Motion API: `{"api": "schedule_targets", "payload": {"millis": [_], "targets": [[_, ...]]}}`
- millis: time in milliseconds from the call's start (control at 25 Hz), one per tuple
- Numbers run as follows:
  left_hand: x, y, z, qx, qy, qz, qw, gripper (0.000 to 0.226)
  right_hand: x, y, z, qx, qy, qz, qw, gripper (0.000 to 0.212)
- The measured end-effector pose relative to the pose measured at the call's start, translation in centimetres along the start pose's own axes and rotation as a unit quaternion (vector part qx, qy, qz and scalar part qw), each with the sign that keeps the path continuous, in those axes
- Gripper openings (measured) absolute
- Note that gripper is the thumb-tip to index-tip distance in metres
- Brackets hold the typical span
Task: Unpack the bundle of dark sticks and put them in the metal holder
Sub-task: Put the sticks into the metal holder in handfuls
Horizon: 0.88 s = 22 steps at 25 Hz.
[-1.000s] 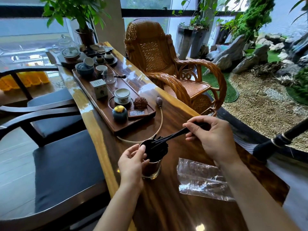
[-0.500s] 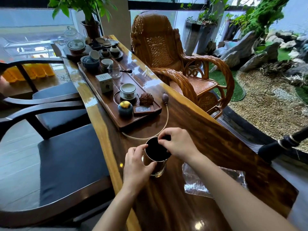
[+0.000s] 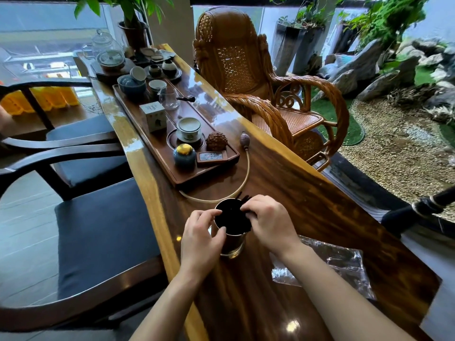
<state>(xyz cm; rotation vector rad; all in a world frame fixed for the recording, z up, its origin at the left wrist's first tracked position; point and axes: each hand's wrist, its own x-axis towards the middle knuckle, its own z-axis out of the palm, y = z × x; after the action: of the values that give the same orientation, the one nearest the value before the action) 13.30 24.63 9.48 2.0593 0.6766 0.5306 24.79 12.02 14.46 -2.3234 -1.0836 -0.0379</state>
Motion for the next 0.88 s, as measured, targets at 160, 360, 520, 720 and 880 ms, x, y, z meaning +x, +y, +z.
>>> {"api": "schedule_targets", "payload": {"millis": [160, 360, 520, 720, 880], "targets": [[0.9, 0.5, 0.3, 0.007, 0.01, 0.017, 1.0, 0.033, -2.1, 1.6, -0.7, 0.146, 0.121, 0.066, 0.98, 0.027], [1.9, 0.3, 0.3, 0.073, -0.044, 0.019, 0.996, 0.041, -5.4, 3.6, -0.2, 0.224, 0.09, 0.28, 0.929, 0.021], [2.4, 1.5, 1.2, 0.129, -0.05, 0.066, 0.988, 0.024, -4.7, 3.0, 1.5, 0.153, -0.035, 0.283, 0.946, 0.057], [3.7, 2.3, 1.7, 0.06, -0.07, 0.04, 0.995, 0.018, -2.5, 2.4, 3.0, 0.138, 0.007, 0.291, 0.947, 0.047], [3.7, 0.5, -0.1, 0.068, -0.04, 0.049, 0.996, 0.022, -2.7, 3.2, 3.7, 0.178, 0.014, 0.323, 0.929, 0.049]]}}
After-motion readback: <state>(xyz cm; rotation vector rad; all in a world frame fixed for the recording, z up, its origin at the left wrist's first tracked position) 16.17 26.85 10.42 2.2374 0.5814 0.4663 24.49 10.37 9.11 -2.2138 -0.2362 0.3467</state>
